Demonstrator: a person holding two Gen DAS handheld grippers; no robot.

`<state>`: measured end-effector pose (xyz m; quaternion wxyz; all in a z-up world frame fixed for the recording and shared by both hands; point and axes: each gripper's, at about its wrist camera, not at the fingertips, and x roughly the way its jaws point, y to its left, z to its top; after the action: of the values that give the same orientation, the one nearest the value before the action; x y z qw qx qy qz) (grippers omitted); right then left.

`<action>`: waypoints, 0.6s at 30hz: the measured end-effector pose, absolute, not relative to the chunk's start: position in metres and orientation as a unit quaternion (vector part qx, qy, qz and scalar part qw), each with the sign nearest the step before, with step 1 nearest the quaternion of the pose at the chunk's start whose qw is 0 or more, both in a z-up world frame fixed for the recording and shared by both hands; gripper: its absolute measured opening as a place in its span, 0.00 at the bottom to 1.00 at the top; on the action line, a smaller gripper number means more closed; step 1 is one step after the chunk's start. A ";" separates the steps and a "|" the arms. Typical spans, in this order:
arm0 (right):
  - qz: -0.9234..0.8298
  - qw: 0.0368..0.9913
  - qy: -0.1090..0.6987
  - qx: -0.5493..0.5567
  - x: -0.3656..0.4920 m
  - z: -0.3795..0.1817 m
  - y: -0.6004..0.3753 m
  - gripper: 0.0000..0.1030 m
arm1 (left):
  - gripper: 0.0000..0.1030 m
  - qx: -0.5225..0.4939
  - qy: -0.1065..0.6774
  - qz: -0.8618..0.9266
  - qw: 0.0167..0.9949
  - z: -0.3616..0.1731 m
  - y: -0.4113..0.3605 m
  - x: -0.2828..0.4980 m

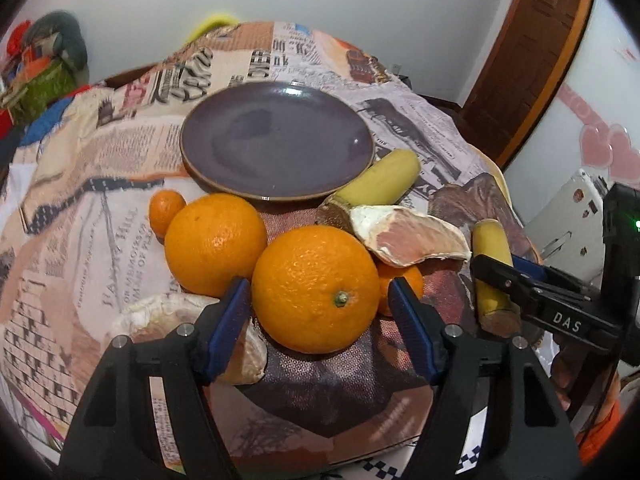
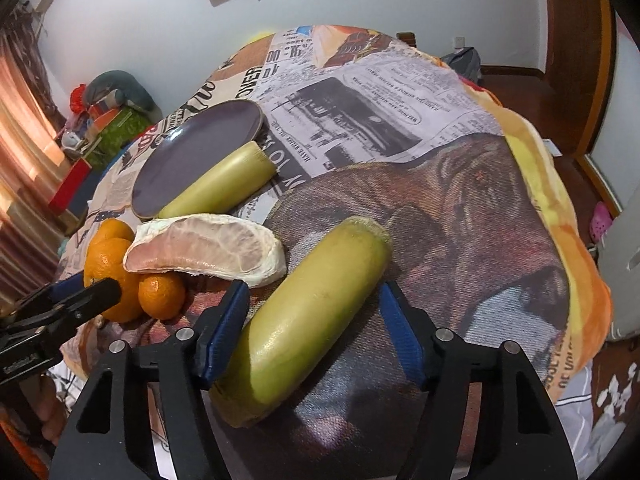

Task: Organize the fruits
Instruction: 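Grasp the large orange with the left tool while the right tool grasps the green gourd, then carry the orange with the left tool onto the grey plate while the right tool places the gourd there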

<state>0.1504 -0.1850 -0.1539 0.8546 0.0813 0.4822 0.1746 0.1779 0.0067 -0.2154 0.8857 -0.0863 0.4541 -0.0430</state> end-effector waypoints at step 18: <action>0.203 0.862 0.462 0.042 0.140 -0.149 -0.191 0.38 | 0.66 -0.083 0.456 -0.028 0.886 -0.227 0.009 0.194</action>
<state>0.1402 -0.1913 -0.1491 0.8625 0.0425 0.4616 0.2032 0.1943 0.0087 -0.2272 0.8855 -0.0835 0.4561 -0.0283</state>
